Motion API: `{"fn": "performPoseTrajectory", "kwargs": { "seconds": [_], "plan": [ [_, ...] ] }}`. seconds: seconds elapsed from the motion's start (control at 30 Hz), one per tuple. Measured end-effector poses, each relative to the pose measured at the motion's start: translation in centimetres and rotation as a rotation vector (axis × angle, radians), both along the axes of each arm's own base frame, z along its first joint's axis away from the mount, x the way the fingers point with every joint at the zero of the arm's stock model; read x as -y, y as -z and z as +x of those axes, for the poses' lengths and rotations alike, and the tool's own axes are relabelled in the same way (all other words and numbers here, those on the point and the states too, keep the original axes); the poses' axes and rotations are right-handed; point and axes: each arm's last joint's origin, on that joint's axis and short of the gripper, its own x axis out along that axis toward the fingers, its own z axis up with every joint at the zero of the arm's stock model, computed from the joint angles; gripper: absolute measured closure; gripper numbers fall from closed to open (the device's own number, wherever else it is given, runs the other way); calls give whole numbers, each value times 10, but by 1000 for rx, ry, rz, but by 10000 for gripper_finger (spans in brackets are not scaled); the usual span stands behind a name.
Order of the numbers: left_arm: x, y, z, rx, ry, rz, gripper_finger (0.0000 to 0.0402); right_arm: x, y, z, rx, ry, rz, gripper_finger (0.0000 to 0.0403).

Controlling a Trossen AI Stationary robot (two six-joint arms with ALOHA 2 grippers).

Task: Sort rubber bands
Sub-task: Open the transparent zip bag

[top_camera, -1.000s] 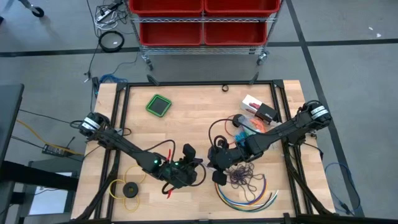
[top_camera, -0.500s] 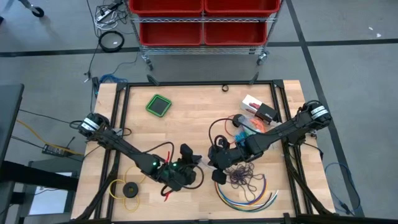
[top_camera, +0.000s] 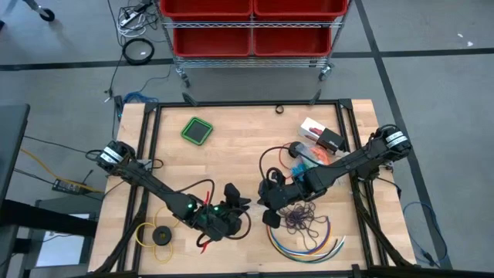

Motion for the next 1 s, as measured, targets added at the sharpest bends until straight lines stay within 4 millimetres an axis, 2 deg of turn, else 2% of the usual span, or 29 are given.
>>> {"fn": "performPoseTrajectory", "kwargs": {
  "seconds": [0.17, 0.3, 0.57, 1.0],
  "plan": [
    [1, 0, 1, -11, 42, -34, 280, 0, 0, 0, 3, 1, 0, 403],
    [-5, 0, 5, -4, 18, -72, 292, 0, 0, 0, 7, 1, 2, 403],
    [-13, 0, 10, -3, 21, -121, 298, 0, -1, 1, 8, 0, 2, 403],
    [-12, 1, 10, -24, 64, -150, 320, 0, -1, 1, 9, 8, 8, 403]
  ]
}}
